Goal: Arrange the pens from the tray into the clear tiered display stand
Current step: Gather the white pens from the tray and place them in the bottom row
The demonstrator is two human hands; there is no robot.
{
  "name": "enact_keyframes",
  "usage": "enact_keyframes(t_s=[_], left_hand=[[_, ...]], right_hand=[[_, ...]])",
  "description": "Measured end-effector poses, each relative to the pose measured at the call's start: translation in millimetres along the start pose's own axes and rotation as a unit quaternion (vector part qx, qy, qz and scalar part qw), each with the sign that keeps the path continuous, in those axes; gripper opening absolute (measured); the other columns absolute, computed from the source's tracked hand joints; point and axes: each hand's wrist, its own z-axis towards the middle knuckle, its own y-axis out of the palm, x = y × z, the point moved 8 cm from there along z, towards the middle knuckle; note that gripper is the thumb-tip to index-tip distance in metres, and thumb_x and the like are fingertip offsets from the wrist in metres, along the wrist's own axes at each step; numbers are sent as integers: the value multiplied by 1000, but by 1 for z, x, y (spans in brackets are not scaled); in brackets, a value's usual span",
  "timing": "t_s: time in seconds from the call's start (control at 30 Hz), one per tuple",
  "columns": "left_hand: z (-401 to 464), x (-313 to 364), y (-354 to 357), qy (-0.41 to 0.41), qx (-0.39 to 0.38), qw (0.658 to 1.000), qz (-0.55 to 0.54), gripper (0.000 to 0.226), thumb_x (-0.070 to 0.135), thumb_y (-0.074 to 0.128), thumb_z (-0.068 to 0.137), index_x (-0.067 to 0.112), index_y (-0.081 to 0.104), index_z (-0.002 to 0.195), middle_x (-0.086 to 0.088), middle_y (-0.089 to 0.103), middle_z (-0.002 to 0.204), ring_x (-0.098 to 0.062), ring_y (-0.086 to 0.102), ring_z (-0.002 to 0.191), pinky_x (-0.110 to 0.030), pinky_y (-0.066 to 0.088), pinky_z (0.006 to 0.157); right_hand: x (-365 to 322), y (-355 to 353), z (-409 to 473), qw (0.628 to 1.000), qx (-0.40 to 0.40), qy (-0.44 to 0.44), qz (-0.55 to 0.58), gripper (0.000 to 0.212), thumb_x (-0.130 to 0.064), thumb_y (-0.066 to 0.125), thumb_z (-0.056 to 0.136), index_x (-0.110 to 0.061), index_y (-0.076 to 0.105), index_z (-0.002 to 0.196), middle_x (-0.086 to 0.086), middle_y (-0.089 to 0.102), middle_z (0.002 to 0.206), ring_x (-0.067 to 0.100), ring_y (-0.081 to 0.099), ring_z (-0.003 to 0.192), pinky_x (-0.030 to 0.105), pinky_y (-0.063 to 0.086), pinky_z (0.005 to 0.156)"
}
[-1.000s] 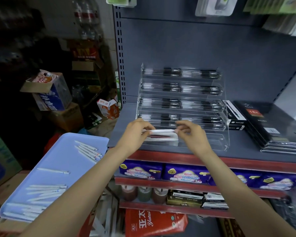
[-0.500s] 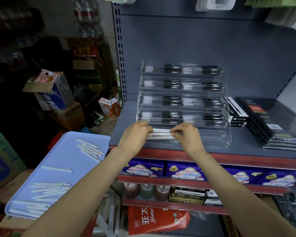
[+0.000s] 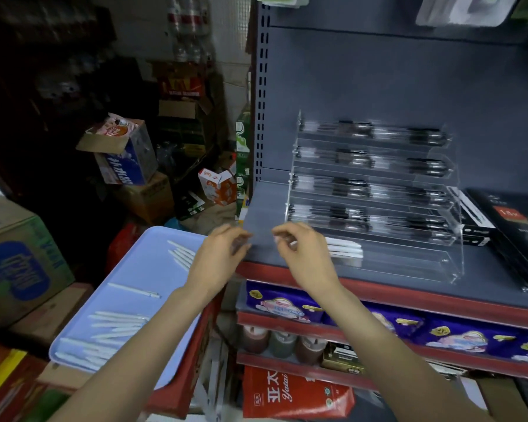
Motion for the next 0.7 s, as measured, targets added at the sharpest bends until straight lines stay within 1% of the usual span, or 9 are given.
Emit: enact_keyframes(t_s=[0.1, 0.23, 0.33, 0.37, 0.43, 0.5, 0.57, 0.63, 0.7], left_hand=[[-10, -57, -19, -69, -6, 998, 0, 18, 15, 62, 88, 14, 66, 106, -3, 63, 101, -12, 54, 82, -22, 42, 74], [-21, -136, -34, -136, -23, 990, 19, 17, 13, 62, 87, 14, 67, 104, -6, 66, 99, -16, 56, 79, -29, 47, 76], [-28, -190, -35, -163, -56, 984, 44, 20, 11, 57, 89, 11, 66, 106, -9, 65, 103, -24, 60, 89, -37, 50, 83], [-29, -206, -32, -163, -79, 982, 56, 22, 10, 54, 90, 11, 65, 109, -10, 63, 106, -27, 60, 95, -39, 49, 84], [-27, -233, -22, -150, -136, 975, 87, 29, 10, 50, 92, 10, 60, 119, -13, 59, 117, -32, 55, 108, -41, 46, 88], [-23, -252, -8, -121, -204, 962, 136, 38, 10, 45, 93, 12, 49, 132, -10, 48, 135, -30, 45, 122, -39, 40, 96], [-19, -263, 8, -74, -275, 940, 189, 50, 11, 39, 95, 14, 31, 145, -4, 27, 153, -24, 29, 137, -36, 32, 104], [-17, -267, 22, -19, -325, 914, 242, 59, 11, 35, 97, 18, 12, 150, 1, 4, 159, -19, 12, 145, -34, 20, 111], [-17, -273, 31, 12, -355, 894, 272, 62, 10, 32, 97, 20, 1, 150, 3, -8, 158, -17, 2, 146, -35, 12, 116]], right_hand=[[-29, 49, 8, 999, -50, -11, 5, 26, -4, 50, 91, -10, 66, 110, 2, 59, 100, 8, 52, 80, 5, 35, 73], [-51, 129, 17, 994, -109, -12, 17, 26, -1, 48, 89, -7, 65, 109, 10, 60, 106, 20, 59, 86, 23, 43, 84], [-44, 192, 25, 986, -165, 24, -9, 26, -4, 47, 91, -4, 61, 113, 15, 57, 110, 30, 58, 98, 39, 46, 90], [-37, 210, 28, 983, -180, 42, -23, 26, -4, 46, 92, -4, 60, 114, 16, 56, 112, 32, 57, 102, 41, 45, 90], [-23, 238, 35, 978, -189, 76, -55, 31, -5, 46, 92, -5, 56, 122, 16, 53, 119, 33, 54, 110, 41, 44, 93], [-8, 258, 41, 972, -193, 105, -85, 38, -8, 47, 94, -8, 49, 132, 14, 50, 126, 31, 49, 116, 40, 45, 95], [5, 274, 45, 964, -200, 125, -121, 41, -10, 47, 94, -8, 45, 135, 14, 48, 128, 31, 47, 119, 40, 45, 95], [14, 290, 48, 957, -210, 133, -152, 38, -8, 47, 93, -7, 48, 131, 15, 49, 127, 33, 46, 120, 42, 44, 96], [21, 302, 50, 948, -222, 142, -178, 35, -8, 47, 93, -7, 50, 127, 14, 50, 126, 32, 44, 121, 42, 45, 95]])
